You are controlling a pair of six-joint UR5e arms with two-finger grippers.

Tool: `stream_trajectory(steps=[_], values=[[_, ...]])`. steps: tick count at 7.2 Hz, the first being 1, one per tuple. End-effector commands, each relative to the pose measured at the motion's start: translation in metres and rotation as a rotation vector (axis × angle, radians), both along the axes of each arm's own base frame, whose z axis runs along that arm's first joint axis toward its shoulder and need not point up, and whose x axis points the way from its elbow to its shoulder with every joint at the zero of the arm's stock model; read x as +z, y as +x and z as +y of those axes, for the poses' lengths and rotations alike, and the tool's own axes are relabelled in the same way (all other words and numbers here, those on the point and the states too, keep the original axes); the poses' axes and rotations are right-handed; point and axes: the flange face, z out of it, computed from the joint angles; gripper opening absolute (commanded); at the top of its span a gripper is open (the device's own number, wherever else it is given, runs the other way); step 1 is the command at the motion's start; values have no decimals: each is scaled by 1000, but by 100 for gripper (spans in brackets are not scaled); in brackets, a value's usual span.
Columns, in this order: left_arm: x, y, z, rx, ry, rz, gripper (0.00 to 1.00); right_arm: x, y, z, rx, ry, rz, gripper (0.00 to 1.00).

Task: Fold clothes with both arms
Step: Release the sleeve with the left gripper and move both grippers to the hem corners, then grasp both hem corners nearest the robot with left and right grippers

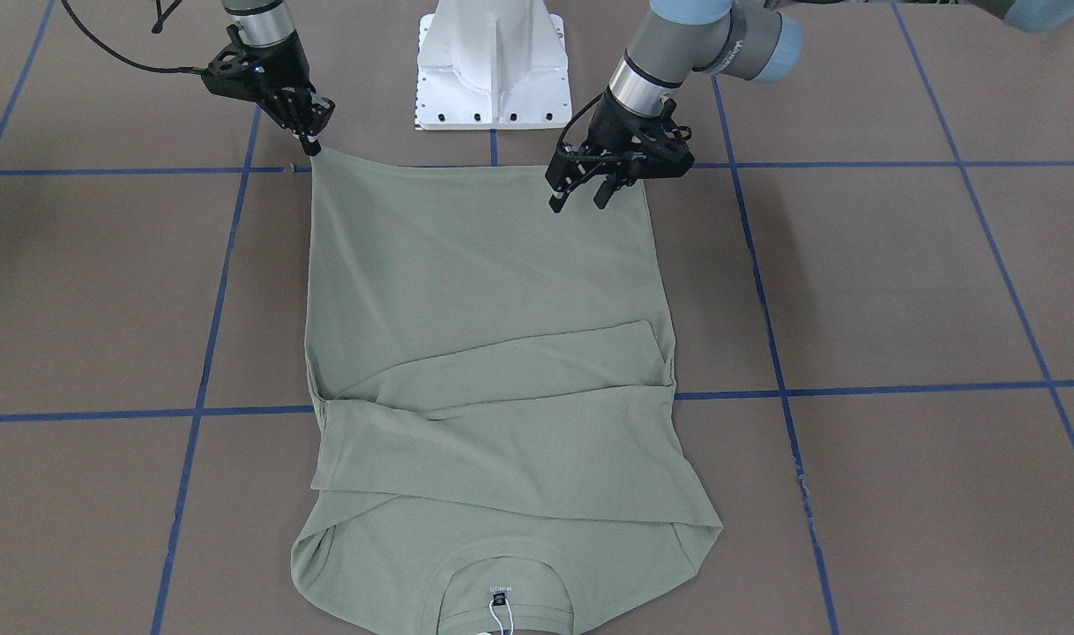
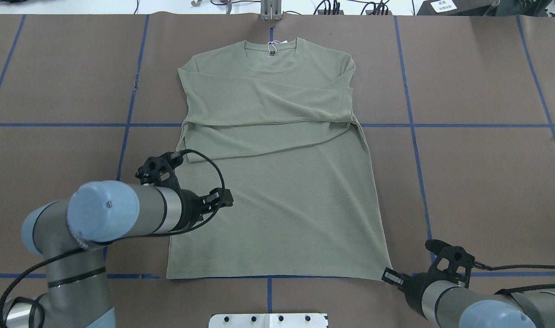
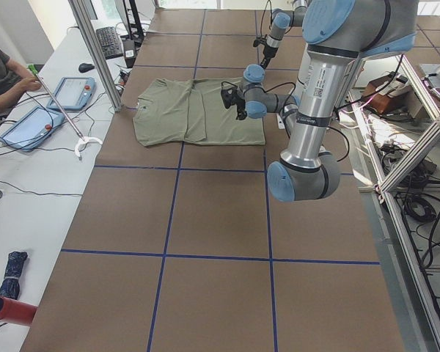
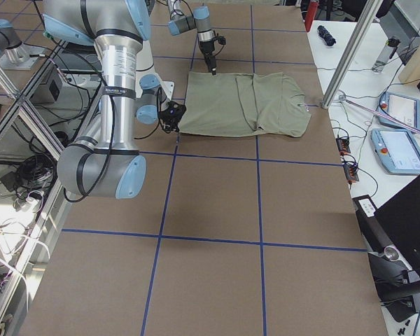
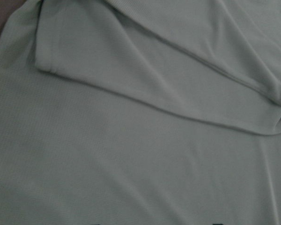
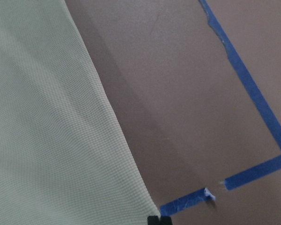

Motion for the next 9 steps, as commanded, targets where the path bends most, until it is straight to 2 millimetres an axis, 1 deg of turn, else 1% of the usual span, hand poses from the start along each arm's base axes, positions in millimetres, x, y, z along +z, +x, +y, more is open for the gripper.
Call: stream_trajectory(steps=[1,2,3,4,6,8,9], values=[[34,2,39,27,3,-83,82,3,1,3,0,-3,7,0],[34,0,44,37,-10,-130,80,2,1,3,0,-3,5,0],[35,-5,51,49,-20,-169,80,2,1,3,0,-3,5,0],[48,-5,64,72,-24,-193,80,3,1,3,0,-3,8,0],[63,-1,80,103,-34,-222,78,2,1,3,0,-3,5,0],[70,3,86,115,-41,-235,71,2,1,3,0,-3,5,0],[72,4,88,120,-45,-239,70,2,1,3,-1,-2,6,0]])
